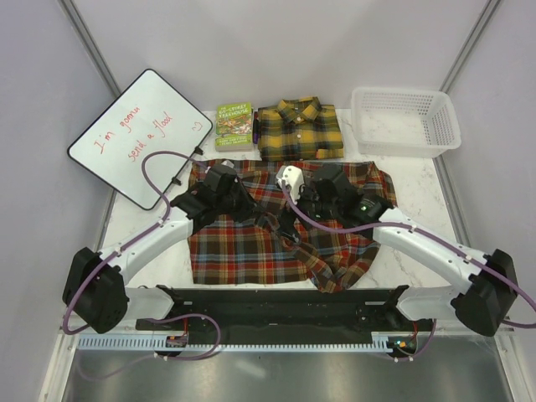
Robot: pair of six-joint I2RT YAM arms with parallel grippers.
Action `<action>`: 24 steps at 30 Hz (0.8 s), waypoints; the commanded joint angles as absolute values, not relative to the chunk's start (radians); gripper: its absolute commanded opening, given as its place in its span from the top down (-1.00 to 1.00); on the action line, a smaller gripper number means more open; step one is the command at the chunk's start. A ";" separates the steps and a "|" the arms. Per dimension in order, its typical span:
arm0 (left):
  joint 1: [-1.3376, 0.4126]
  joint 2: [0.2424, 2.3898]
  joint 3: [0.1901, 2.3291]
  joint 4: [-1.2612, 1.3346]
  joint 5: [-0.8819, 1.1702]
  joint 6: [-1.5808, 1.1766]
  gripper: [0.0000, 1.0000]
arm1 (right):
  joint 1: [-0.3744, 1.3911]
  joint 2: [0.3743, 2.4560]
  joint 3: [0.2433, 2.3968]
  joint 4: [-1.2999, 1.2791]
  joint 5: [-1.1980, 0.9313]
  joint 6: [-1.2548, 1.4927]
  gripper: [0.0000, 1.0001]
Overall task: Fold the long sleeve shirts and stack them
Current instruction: Fold the shirt
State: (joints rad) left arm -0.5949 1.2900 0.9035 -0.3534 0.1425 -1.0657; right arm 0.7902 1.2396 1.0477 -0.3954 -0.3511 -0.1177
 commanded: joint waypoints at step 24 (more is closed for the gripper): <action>-0.545 0.875 0.917 -0.282 0.310 -0.304 -0.89 | 0.824 1.103 1.169 -0.824 -0.591 -0.724 1.00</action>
State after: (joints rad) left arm -0.5701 1.0351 0.9211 -0.3271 0.2359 -0.6956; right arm 0.8246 1.1721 1.1030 -0.6308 -0.4698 -0.4618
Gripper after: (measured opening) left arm 0.878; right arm 0.022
